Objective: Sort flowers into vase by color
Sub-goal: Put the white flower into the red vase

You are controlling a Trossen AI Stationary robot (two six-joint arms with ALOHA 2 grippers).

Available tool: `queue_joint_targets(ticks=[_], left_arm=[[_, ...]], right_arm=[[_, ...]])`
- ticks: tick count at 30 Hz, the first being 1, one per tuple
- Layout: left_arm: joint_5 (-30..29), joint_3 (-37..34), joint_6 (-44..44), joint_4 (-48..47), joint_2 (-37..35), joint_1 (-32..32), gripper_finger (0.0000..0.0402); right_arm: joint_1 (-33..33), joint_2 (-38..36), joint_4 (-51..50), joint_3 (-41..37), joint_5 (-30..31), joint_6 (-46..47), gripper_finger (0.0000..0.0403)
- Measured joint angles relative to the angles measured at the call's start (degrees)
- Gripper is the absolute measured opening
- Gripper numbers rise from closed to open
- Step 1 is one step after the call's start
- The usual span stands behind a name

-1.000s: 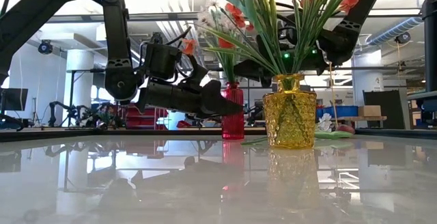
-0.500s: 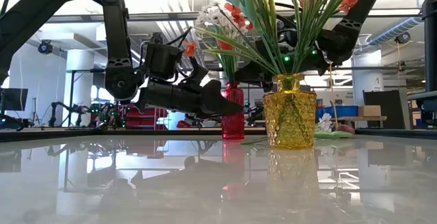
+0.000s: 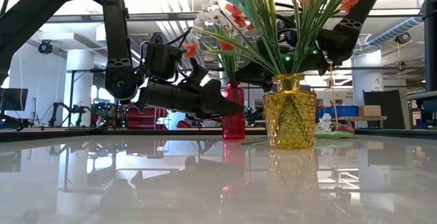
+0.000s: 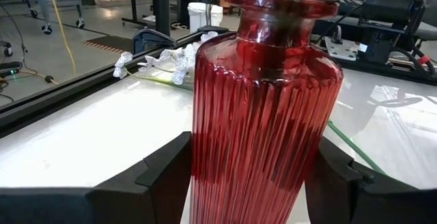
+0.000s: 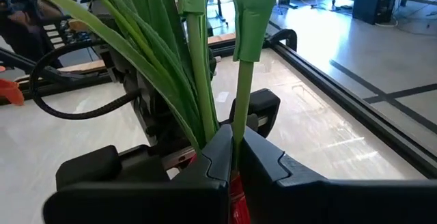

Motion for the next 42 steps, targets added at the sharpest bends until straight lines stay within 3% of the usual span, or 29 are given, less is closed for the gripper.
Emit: queue_joint_targets(ticks=[12, 18, 23, 33, 42], left_arm=[[0.1, 0.0, 0.1, -0.1, 0.0, -0.2, 0.0215], [0.1, 0.0, -0.6, -0.1, 0.0, -0.1, 0.0215], [0.0, 0.0, -0.6, -0.1, 0.0, -0.1, 0.0215], [-0.1, 0.0, -0.2, -0.2, 0.0, -0.1, 0.0215], [-0.1, 0.0, -0.2, -0.1, 0.0, -0.1, 0.0215]], right_arm=[[0.0, -0.9, -1.7, 0.0, 0.3, 1.0, 0.0136], [-0.1, -3.2, -2.0, 0.0, -0.2, 2.1, 0.0161], [-0.1, -3.2, -2.2, 0.0, -0.1, 2.3, 0.0137], [-0.1, -3.3, -4.5, 0.0, 1.0, 0.0, 0.0017], [-0.1, -3.3, -5.1, 0.0, 1.3, -2.6, 0.0012]])
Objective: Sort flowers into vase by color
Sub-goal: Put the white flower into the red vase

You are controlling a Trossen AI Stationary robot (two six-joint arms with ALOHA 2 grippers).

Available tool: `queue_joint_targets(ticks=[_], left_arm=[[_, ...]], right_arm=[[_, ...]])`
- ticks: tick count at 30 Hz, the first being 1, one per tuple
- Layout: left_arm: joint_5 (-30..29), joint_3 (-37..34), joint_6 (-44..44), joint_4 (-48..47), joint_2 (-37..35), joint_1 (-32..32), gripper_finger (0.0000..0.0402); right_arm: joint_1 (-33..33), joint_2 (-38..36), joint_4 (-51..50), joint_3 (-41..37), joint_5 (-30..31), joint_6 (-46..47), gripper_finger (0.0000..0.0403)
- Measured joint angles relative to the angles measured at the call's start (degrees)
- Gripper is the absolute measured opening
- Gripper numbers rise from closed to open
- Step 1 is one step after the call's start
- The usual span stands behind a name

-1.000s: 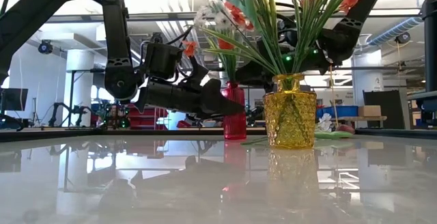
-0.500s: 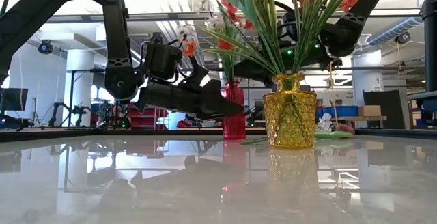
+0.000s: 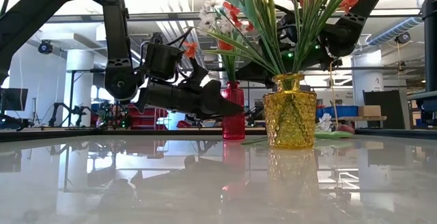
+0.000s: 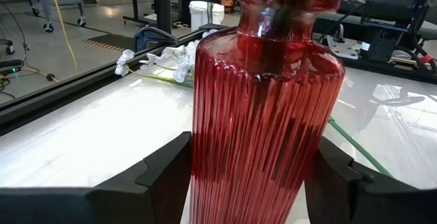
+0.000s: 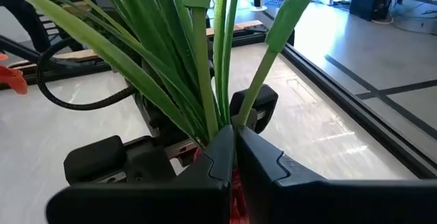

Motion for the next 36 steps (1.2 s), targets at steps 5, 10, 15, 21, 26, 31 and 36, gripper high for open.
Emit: queue_joint_targets(ticks=[5, 10, 15, 21, 26, 31, 36], left_arm=[[0.0, 0.0, 0.0, 0.0, 0.0, 0.0, 0.0215], [-0.9, 0.0, 0.3, 0.0, 0.0, 0.0, 0.0215], [-1.2, 0.0, 1.8, 0.0, 0.0, 0.0, 0.0215], [-1.4, 0.0, 2.6, 0.2, 0.1, 0.0, 0.0215], [-1.4, 0.0, 3.5, 0.3, 0.1, 0.0, 0.0215], [-1.4, 0.0, 2.5, 0.4, 0.1, 0.0, 0.0215], [-1.4, 0.0, 2.4, 0.4, 0.1, 0.0, 0.0215]], right_arm=[[0.0, 0.0, 0.0, 0.0, 0.0, -1.0, 0.0012], [0.0, 0.0, 0.0, 0.0, 0.1, -1.6, 0.0012], [0.1, 0.0, 0.0, 0.0, 0.1, -1.3, 0.0012], [0.1, 0.0, 0.0, 0.0, 0.1, -1.2, 0.0012], [0.2, 0.0, 0.0, 0.0, 0.1, -1.1, 0.0012], [0.5, 0.0, 0.0, 0.0, 0.1, -0.4, 0.0012], [0.5, 0.0, 0.1, 0.0, 0.1, -0.1, 0.0012]])
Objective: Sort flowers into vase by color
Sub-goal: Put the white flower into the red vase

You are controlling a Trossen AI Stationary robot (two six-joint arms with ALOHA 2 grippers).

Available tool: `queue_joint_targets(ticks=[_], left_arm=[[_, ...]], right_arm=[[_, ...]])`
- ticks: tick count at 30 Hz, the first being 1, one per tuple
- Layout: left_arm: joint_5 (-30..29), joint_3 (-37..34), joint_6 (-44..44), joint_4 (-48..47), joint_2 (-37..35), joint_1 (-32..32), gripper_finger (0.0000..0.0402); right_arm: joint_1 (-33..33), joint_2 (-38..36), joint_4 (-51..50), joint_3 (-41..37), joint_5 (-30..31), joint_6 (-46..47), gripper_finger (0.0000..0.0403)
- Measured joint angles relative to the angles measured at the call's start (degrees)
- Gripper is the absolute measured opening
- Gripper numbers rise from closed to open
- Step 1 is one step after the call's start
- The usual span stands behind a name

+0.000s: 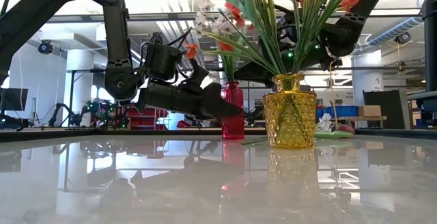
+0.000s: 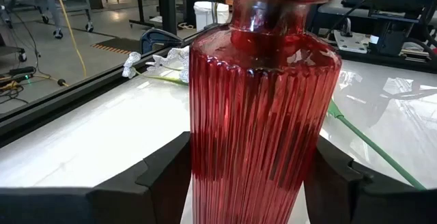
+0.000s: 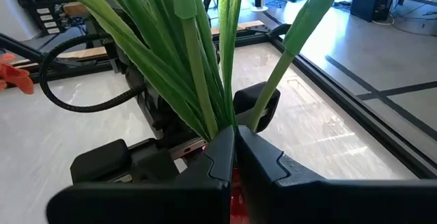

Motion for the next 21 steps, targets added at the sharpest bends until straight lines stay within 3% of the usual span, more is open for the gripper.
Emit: queue_joint_targets(ticks=[21], left_arm=[[0.0, 0.0, 0.2, 0.2, 0.0, 0.0, 0.0215]], right_arm=[[0.0, 0.0, 0.0, 0.1, 0.0, 1.3, 0.0012]])
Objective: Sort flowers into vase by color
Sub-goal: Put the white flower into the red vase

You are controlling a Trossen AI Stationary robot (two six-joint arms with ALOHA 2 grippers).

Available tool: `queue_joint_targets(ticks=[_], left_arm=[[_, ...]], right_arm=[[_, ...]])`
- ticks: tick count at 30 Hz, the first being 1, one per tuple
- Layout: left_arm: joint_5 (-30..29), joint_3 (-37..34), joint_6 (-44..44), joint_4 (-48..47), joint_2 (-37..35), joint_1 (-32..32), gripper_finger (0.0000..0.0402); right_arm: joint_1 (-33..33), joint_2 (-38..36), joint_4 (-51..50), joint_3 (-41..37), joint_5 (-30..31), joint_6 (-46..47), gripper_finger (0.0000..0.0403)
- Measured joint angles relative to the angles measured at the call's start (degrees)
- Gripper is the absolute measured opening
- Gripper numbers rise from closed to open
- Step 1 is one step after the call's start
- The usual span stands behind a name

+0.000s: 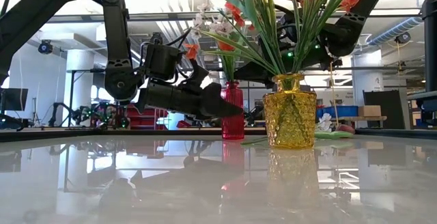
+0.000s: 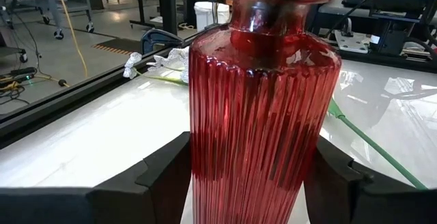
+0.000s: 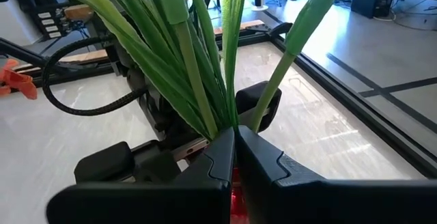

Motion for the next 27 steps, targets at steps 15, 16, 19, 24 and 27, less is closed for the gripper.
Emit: queue_joint_targets(ticks=[15, 16, 19, 24, 27], left_arm=[[-0.1, 0.0, -1.0, 0.0, 0.0, 0.0, 0.0215], [-0.1, 0.0, -0.6, -0.1, 0.0, 0.0, 0.0215], [-0.1, 0.0, -0.1, -0.1, 0.0, 0.0, 0.0215], [-0.1, 0.0, 0.5, -0.1, 0.0, 0.1, 0.0215], [-0.1, 0.0, 0.9, -0.2, 0.0, 0.1, 0.0215]], right_arm=[[0.0, 0.0, 0.0, 0.0, -0.2, 2.3, 0.0023], [0.0, 0.0, 0.0, 0.0, -0.2, 2.3, 0.0028], [0.0, 0.0, 0.0, 0.0, -0.2, 2.7, 0.0047], [0.0, 0.0, 0.0, 0.0, -0.2, 2.8, 0.0085], [-0.1, -0.4, 0.0, 0.0, -0.2, 3.4, 0.0102]])
